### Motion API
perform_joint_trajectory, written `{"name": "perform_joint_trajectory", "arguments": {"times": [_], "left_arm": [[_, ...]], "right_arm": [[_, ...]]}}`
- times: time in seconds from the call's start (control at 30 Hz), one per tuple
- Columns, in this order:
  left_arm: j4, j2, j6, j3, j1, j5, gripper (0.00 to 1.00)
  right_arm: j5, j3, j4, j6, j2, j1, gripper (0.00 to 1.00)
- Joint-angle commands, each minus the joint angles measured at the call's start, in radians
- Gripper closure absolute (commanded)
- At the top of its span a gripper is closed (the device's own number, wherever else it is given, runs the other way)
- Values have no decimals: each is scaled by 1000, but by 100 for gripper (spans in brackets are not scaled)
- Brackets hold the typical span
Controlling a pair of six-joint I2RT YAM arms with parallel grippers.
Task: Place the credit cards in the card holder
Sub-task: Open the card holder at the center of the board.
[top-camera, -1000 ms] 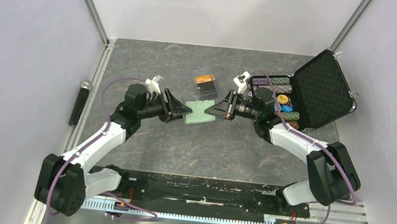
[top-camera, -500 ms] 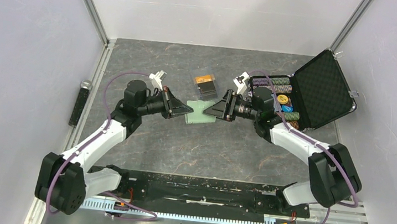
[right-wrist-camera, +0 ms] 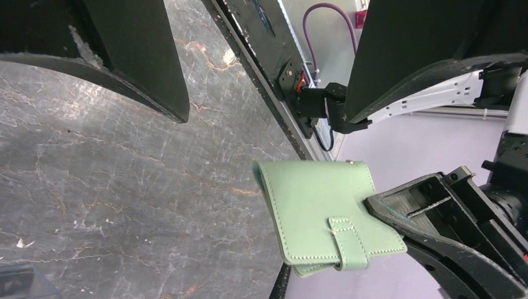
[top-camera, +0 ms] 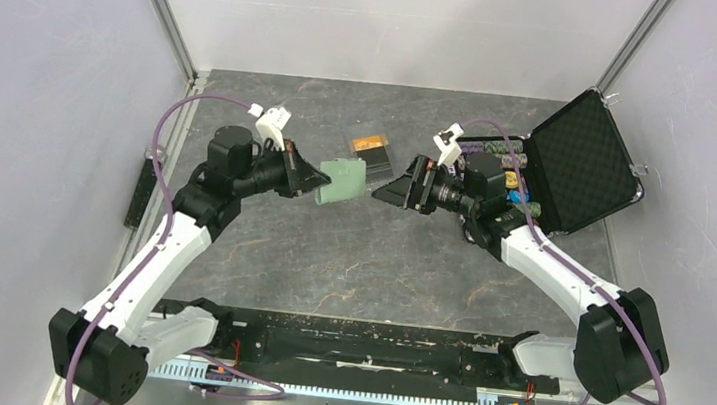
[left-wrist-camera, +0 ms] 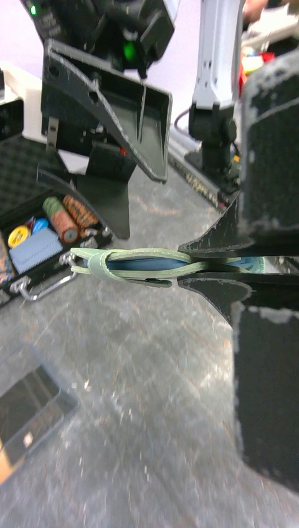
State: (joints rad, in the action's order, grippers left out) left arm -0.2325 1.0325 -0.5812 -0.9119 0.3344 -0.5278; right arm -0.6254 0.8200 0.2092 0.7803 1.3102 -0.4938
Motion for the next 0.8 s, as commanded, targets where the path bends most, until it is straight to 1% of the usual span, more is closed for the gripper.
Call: {"name": "perform_joint_trajectory", "arguments": {"times": [0.0,0.1,0.23,0.4,0.47,0.6,0.77], "left_arm": [[-45,-66,252,-10,3,121,98],[-42,-114,378,17,3,140,98],[-32,-186,594,72,5,90,98],[-33,-289,831,132,35,92,98],[-34,-337,922,154,60,130,98],[-73,-403,1122,173,117,244,98],[-110,-454,1340,189,183,339,98]], "right_arm": [[44,51,-43,-26,-38,-2,2],[47,51,-43,-7,-40,-3,2],[47,57,-40,35,-27,-13,2],[55,88,-21,112,18,-65,2],[60,104,0,153,34,-91,2],[67,117,103,275,67,-148,2],[54,182,208,380,156,-212,2]]}}
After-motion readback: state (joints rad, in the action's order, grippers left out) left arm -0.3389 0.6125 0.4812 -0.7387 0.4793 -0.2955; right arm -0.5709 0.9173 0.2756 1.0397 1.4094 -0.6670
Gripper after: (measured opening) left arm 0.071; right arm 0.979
